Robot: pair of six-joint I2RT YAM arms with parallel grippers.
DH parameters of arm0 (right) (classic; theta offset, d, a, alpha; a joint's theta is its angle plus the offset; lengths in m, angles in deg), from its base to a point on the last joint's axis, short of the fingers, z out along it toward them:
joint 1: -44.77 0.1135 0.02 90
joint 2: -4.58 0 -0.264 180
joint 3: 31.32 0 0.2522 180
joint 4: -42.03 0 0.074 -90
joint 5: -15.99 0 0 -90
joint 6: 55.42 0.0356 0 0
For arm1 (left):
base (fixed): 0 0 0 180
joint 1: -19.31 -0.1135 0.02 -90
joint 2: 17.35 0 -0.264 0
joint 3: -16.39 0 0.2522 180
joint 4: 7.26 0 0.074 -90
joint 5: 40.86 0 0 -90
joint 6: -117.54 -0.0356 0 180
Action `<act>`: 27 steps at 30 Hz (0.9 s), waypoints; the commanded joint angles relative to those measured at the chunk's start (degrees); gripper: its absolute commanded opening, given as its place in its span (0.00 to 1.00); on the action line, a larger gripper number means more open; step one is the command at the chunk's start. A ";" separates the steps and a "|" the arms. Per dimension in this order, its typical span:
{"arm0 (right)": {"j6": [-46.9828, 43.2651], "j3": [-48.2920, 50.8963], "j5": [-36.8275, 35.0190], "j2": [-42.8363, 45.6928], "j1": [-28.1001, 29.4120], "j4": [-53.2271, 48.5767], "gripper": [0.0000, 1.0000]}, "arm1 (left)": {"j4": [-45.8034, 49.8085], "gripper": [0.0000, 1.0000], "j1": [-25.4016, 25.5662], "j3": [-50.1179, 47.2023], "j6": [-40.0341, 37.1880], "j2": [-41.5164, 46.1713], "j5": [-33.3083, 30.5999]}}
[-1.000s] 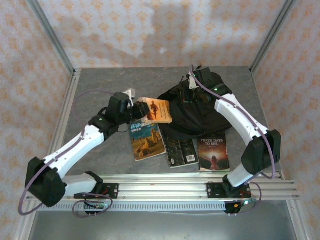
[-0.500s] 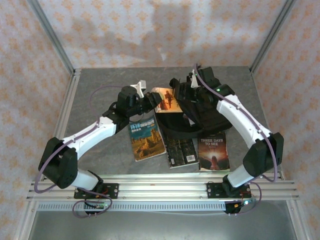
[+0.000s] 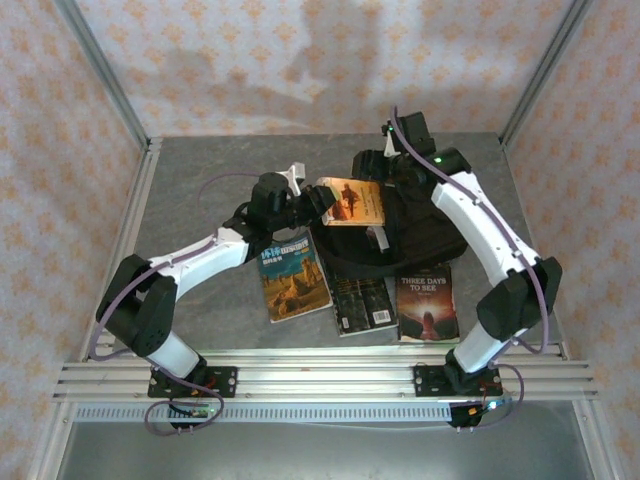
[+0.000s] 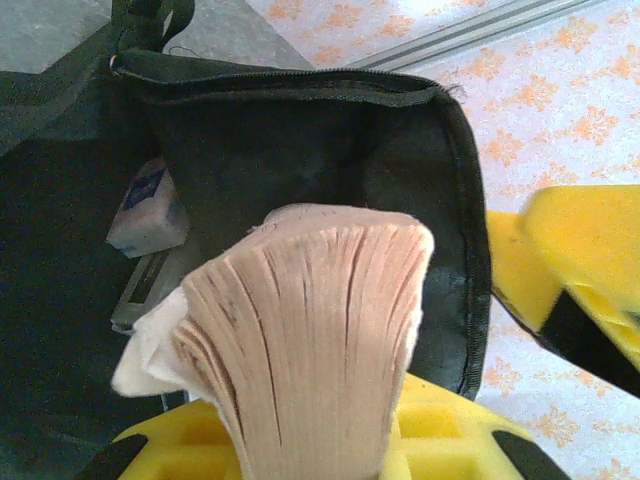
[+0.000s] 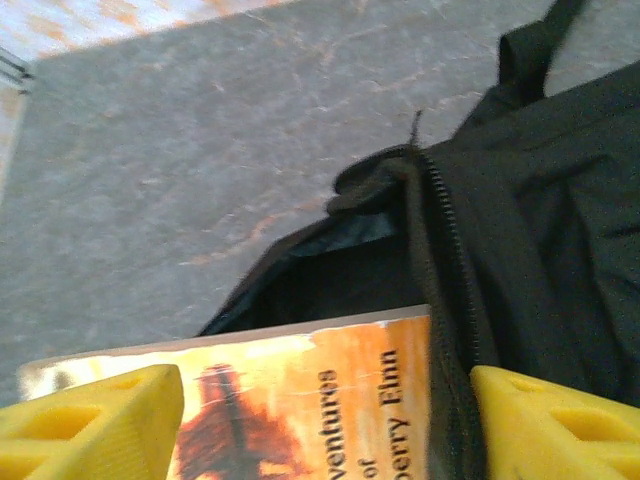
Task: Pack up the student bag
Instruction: Place the book in the student bag.
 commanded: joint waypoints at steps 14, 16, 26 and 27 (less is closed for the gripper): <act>-3.76 1.52 -9.57 -1.61 -0.19 -2.86 0.61 | -2.68 0.00 0.54 2.45 0.68 -0.27 1.12; -3.45 1.90 -12.34 -1.15 -0.20 -2.48 0.60 | -2.12 0.00 0.49 2.37 0.37 -0.14 1.03; -3.02 3.65 -15.71 2.25 -1.00 1.12 0.62 | -0.72 0.00 0.39 1.61 -1.08 0.77 0.04; -2.96 3.15 -13.88 1.54 -1.24 0.53 0.62 | -0.77 0.00 0.39 1.61 -1.08 0.75 0.06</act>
